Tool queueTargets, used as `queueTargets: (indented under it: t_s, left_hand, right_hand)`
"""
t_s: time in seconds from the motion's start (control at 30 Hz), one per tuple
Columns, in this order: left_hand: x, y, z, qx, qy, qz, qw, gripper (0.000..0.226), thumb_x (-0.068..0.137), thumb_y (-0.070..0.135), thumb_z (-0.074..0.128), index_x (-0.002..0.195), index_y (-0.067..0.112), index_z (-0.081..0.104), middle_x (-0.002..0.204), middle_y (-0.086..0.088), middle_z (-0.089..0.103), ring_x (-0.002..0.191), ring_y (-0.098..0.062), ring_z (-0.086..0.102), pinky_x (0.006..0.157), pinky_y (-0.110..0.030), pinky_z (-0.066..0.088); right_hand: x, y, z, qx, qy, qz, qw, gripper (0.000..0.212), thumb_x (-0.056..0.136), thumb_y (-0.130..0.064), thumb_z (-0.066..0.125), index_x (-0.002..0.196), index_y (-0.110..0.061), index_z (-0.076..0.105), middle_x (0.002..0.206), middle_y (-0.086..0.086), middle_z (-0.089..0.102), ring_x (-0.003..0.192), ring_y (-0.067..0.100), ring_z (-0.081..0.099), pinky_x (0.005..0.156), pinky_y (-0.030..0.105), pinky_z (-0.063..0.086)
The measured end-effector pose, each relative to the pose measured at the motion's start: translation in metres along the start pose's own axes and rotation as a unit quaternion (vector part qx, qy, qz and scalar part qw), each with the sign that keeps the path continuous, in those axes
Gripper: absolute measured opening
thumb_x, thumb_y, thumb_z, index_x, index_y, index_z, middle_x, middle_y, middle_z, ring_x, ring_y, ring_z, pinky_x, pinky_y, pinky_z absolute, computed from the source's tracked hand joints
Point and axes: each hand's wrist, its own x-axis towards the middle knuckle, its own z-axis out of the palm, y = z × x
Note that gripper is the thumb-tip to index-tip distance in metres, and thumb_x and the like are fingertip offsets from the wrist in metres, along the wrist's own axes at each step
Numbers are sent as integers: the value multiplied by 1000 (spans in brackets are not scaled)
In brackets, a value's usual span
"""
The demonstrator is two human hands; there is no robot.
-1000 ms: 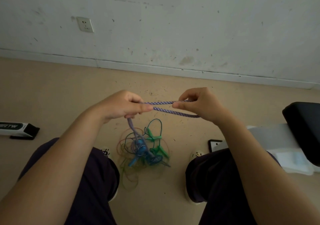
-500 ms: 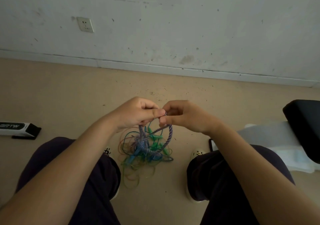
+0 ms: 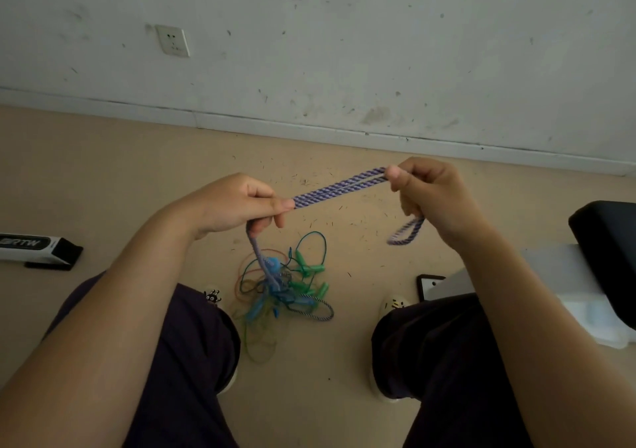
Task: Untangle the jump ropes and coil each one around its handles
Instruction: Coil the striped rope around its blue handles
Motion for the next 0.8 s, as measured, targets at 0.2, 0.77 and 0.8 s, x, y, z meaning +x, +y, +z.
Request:
queueTargets:
  t_s: [0.2,0.77,0.8]
  left_hand:
    - [2,6,24,-105,-17,47,993,33,82,52,62,73,21,71,53,3,36,53,-18,31,57,-31,34]
    - [7,-4,20,38,-10,1,999,34,98,38,55,81,10,65,56,-5,59,56,-17,56,69,-30,49]
    - [6,-2,23,-1,-16,13,1000,35,96,41,55,80,11,63,53,-3,50,51,-16,47,60,-27,46]
  right_hand:
    - [-12,-6,20,24,-173,33,984,34,78,-38,75,86,-6,64,59,7,60,51,23,53,56,32,49]
    - [-6,-4,0,-37,-91,49,994,41,91,-41,56,87,-2,64,62,5,55,53,18,49,53,26,45]
    - [-8,-6,4,-47,-117,55,990,47,86,-45,57,94,1,64,63,4,58,54,17,52,54,25,47]
